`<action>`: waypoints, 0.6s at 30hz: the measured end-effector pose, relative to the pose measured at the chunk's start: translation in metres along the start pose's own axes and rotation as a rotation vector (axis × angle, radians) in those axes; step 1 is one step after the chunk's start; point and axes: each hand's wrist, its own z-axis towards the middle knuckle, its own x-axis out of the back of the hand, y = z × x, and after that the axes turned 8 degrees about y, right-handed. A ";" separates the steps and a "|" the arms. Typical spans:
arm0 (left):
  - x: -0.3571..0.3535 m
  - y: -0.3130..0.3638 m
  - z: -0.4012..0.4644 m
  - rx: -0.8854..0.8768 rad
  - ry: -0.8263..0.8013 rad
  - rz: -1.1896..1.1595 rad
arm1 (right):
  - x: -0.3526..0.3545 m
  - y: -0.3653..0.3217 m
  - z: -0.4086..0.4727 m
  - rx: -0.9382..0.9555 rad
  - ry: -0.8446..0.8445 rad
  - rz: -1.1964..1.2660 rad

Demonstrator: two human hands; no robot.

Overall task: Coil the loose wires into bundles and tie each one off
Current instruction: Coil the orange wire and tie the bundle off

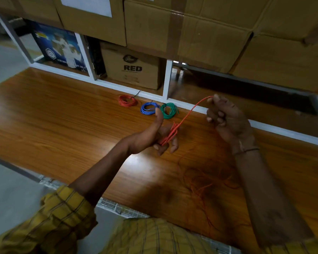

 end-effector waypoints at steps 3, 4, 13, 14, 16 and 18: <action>-0.003 0.008 -0.004 -0.017 -0.146 -0.246 | 0.001 0.030 0.020 0.008 0.165 -0.250; -0.004 0.010 -0.004 -0.025 -0.181 -0.327 | 0.000 0.041 0.022 0.019 0.184 -0.360; 0.015 0.024 0.005 -0.167 0.073 -0.630 | -0.041 0.110 -0.049 -0.041 -0.059 -0.742; 0.019 0.021 0.008 -0.167 0.128 -0.614 | -0.045 0.110 -0.058 -0.077 -0.090 -0.764; 0.024 0.018 0.012 -0.146 0.258 -0.578 | -0.052 0.102 -0.073 -0.171 -0.211 -0.779; 0.027 0.014 0.015 -0.111 0.401 -0.527 | -0.055 0.084 -0.086 -0.237 -0.384 -0.775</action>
